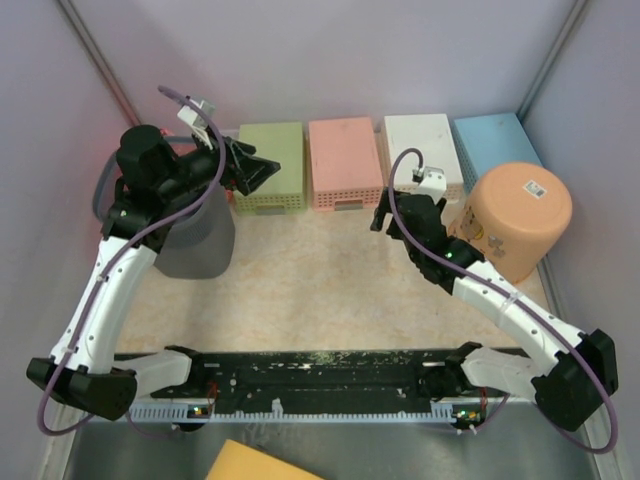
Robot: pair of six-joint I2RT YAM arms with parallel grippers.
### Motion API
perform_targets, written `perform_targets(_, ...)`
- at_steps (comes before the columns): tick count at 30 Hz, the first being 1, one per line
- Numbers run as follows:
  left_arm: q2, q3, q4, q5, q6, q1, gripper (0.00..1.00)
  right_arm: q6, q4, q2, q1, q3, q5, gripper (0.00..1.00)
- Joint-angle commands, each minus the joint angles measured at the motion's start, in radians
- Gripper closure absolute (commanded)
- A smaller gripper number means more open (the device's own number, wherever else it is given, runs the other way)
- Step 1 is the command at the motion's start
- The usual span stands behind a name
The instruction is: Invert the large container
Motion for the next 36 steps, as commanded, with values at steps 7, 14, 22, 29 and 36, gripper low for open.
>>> perform_targets(7,0.058,-0.008,-0.042,-0.149,0.07,-0.037,0.01,0.001,-0.032,0.003,-0.006,0.054,0.199,0.14)
perform_targets(14,0.133,0.003,-0.072,-0.248,0.043,-0.046,0.01,0.003,-0.042,0.004,-0.005,0.094,0.258,0.13)
perform_targets(22,0.168,0.009,-0.075,-0.367,0.008,-0.056,0.01,-0.001,-0.052,0.001,-0.006,0.093,0.293,0.12)
perform_targets(29,0.185,0.008,-0.06,-0.41,0.006,-0.056,0.01,-0.009,-0.045,-0.01,-0.005,0.091,0.308,0.12)
perform_targets(36,0.199,0.001,-0.045,-0.449,-0.022,-0.055,0.01,-0.02,-0.031,-0.018,-0.006,0.083,0.339,0.13)
